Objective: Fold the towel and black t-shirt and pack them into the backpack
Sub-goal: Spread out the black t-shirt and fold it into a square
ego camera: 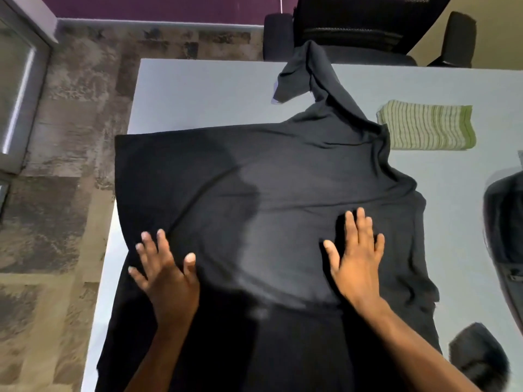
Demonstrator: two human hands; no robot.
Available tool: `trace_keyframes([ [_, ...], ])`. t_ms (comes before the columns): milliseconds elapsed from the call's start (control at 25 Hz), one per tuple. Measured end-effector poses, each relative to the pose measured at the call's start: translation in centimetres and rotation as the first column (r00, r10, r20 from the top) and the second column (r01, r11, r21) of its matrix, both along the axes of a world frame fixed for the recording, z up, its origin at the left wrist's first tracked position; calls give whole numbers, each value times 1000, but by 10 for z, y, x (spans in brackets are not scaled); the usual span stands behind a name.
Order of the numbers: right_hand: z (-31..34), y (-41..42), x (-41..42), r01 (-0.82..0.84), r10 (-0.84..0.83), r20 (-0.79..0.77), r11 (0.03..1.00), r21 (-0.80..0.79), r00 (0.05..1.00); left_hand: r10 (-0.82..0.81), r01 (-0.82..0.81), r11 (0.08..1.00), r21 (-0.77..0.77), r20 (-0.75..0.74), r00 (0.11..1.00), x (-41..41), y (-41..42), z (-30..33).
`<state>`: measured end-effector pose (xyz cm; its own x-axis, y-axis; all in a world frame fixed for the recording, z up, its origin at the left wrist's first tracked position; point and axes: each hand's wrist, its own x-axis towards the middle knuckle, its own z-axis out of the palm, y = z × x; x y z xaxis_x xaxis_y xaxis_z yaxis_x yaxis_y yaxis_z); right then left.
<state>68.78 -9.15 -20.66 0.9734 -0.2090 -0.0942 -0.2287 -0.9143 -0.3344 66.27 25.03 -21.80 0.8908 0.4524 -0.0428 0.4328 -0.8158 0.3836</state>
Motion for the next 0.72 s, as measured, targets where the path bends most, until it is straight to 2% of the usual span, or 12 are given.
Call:
trace_keyframes([
  [120, -10, -19, -38, -94, 88, -68, 991, -96, 994, -33, 45, 993, 109, -109, 994, -61, 0, -12],
  [200, -13, -27, -42, -138, 130, -71, 982, -126, 989, -58, 75, 987, 142, -118, 991, -76, 3, -16],
  [400, -14, -49, -47, -180, 176, -56, 981, -75, 983, -91, 117, 983, 143, -176, 980, -87, 9, -16],
  [520, -1, -53, -73, -147, 148, 26, 988, -43, 989, -113, 132, 983, 125, -145, 983, -101, 9, -12],
  [600, 6, -49, -114, -89, 89, 79, 996, -6, 993, -63, 75, 988, 138, -95, 994, -124, 8, -10],
  [720, 3, -47, -191, -16, 14, 56, 999, 35, 998, -39, 50, 988, 143, -79, 996, -178, 9, -9],
])
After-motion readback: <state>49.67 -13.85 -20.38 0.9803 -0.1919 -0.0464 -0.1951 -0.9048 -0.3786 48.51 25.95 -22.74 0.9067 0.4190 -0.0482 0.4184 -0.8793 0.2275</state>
